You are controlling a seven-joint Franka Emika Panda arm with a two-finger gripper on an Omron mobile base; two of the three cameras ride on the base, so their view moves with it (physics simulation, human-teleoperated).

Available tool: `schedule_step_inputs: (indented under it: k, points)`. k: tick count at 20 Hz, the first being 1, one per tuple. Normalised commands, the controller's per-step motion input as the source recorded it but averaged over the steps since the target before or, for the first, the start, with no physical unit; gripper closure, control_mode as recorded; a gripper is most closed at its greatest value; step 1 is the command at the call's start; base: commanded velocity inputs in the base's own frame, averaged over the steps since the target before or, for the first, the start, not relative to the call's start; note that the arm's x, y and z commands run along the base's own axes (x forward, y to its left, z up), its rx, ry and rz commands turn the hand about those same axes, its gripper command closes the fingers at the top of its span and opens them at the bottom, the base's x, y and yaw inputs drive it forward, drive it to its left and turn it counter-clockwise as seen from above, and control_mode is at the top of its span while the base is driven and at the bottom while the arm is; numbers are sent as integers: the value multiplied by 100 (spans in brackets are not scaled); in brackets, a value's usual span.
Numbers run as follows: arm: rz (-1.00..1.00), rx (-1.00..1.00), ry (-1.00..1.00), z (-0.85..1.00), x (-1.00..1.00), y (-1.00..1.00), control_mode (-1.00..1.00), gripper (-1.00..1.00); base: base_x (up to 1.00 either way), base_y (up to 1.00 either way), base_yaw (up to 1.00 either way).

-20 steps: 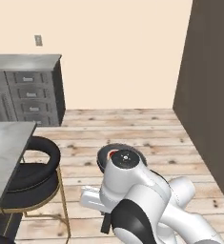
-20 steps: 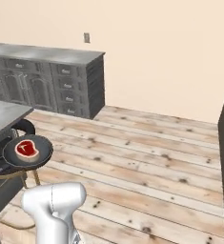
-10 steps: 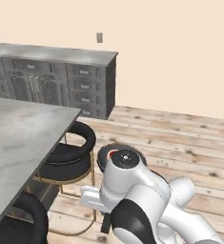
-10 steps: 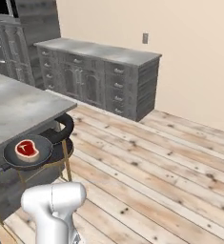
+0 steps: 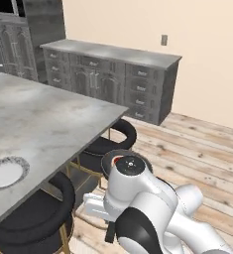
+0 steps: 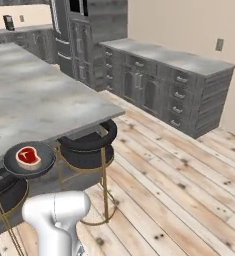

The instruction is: Pick up the pan with the steak in it and place it on the dining table. Then place the steak on the plate.

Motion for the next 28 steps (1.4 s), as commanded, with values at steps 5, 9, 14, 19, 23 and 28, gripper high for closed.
schedule_step_inputs:
  k: [5,9,14,19,23,28]
  points:
    - [0,0,0,0,0,0,100,100,-4,0,50]
    - [0,0,0,0,0,0,100,100,-5,0,50]
    - [0,0,0,0,0,0,100,100,-5,0,50]
    - [0,0,0,0,0,0,100,100,-4,0,50]
    - [0,0,0,0,0,0,100,100,-4,-4,43]
    - [0,0,0,0,0,0,100,100,1,-13,3]
